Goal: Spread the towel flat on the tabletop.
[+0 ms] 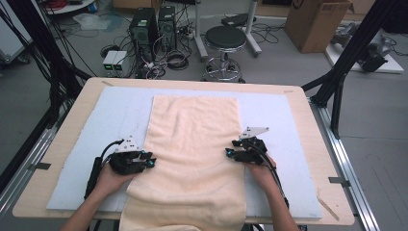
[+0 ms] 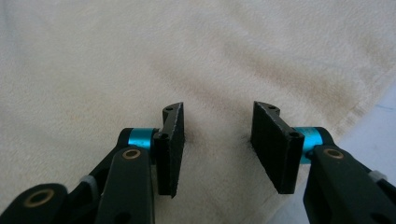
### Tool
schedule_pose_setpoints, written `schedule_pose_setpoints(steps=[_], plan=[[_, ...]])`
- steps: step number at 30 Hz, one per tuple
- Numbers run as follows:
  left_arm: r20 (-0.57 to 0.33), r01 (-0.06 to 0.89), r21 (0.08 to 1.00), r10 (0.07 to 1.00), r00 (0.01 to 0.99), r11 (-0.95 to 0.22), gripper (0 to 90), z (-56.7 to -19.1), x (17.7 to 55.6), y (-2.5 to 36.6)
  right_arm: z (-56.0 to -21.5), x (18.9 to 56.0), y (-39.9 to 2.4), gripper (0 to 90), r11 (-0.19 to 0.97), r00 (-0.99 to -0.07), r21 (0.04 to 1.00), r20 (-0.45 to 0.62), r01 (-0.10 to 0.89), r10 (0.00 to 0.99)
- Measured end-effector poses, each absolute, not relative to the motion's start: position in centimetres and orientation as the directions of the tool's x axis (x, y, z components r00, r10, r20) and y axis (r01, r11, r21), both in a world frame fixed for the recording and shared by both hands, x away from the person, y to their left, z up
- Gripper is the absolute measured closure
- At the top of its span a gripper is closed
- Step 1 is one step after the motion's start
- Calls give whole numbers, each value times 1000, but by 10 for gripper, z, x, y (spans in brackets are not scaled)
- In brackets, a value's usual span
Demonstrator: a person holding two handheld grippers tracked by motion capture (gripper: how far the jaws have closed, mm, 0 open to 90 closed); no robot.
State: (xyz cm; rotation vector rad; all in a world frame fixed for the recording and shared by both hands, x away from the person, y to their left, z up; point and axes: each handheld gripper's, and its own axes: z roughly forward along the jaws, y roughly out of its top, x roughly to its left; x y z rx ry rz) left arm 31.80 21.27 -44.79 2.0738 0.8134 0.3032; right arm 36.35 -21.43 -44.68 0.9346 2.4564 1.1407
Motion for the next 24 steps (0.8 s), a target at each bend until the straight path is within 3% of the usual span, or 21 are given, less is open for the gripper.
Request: schedule_pose_setpoints(steps=[6, 12, 16, 24], plan=[[-94, 476, 803, 713, 694, -358, 673, -449, 328, 217, -446, 377, -211, 534, 467, -729, 753, 26, 464, 684], [-51, 463, 796, 719, 693, -389, 638, -445, 337, 211, -447, 380, -211, 523, 457, -719, 758, 22, 466, 695], [-69, 449, 809, 697, 714, -379, 626, -441, 332, 213, -442, 376, -212, 508, 468, -725, 760, 7, 451, 689], [-46, 330, 867, 598, 800, -374, 613, -419, 290, 215, -428, 359, -213, 482, 446, -749, 798, 9, 405, 662]])
